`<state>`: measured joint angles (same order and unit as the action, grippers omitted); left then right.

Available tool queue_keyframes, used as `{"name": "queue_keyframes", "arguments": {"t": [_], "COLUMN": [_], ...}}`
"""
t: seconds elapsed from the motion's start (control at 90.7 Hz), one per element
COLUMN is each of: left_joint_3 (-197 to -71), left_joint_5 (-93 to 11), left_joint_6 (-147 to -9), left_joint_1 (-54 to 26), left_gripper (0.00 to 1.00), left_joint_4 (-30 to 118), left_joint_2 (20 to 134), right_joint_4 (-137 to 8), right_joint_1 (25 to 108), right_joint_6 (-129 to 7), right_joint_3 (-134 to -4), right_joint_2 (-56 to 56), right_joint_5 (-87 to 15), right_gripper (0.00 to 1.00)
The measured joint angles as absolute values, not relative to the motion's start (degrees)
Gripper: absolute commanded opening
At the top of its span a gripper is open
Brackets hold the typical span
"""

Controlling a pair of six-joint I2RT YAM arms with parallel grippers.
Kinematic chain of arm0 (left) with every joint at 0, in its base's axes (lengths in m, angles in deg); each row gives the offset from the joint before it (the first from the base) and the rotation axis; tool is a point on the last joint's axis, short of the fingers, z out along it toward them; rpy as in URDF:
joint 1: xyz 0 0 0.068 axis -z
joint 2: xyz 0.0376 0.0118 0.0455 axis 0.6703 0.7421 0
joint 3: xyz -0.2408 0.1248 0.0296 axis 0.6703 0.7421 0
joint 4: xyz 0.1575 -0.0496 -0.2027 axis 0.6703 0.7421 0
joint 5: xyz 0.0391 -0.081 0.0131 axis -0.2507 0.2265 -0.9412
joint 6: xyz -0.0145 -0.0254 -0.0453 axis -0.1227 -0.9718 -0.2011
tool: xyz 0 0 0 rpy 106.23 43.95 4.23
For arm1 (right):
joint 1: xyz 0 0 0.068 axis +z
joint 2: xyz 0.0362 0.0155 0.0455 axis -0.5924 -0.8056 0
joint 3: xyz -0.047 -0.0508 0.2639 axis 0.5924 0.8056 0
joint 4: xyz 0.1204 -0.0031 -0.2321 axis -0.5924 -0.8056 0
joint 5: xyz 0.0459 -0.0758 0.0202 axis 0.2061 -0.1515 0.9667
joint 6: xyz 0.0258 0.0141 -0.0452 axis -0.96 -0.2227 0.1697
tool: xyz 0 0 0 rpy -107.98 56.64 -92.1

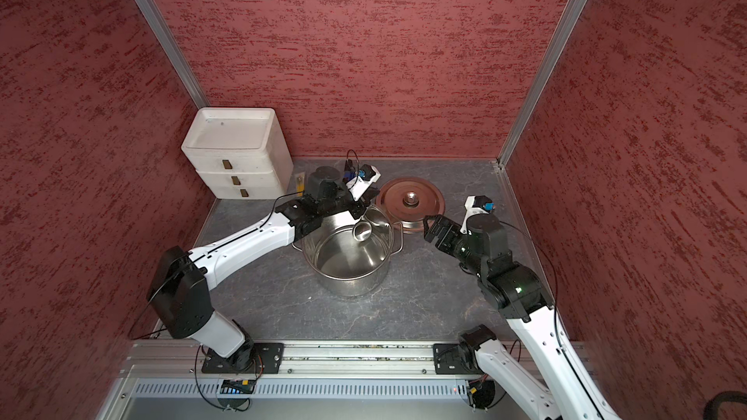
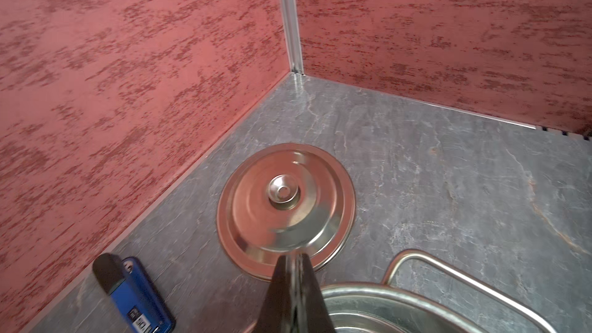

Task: Stir the soup with a spoon
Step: Stir the soup in the pan with a stick.

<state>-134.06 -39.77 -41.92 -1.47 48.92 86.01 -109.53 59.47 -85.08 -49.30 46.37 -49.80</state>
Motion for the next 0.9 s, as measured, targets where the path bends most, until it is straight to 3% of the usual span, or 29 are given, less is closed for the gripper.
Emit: {"name": "queue_keyframes", "arguments": {"t": [0.298,0.573,0.904], "left_joint_3": [-133.53,-124.9,-112.99], "left_joint_5": [-39.81,-43.39,-51.85], "left_joint_6": [-41.74,-42.88,-46.16], "left_joint_1": [7.32,15.84,13.35], "left_gripper": [0.0,0.0,0.0], "left_joint_4": [49.43,53.08,59.72], "left_joint_2": [85.31,74.19,59.74], "right_joint_4": [-109.45,-108.92,-106.98], "right_joint_1": [59.47,59.47,59.47], "right_joint_6": [-85.32,-85.49,-85.69], "right_joint_3": [-49.06,-47.33,-46.72], "right_joint_2": [46.35,46.19,43.64], "right_joint_5": [-49.8,-49.8,-49.1], "right_gripper": [0.98,0.98,0.98]}}
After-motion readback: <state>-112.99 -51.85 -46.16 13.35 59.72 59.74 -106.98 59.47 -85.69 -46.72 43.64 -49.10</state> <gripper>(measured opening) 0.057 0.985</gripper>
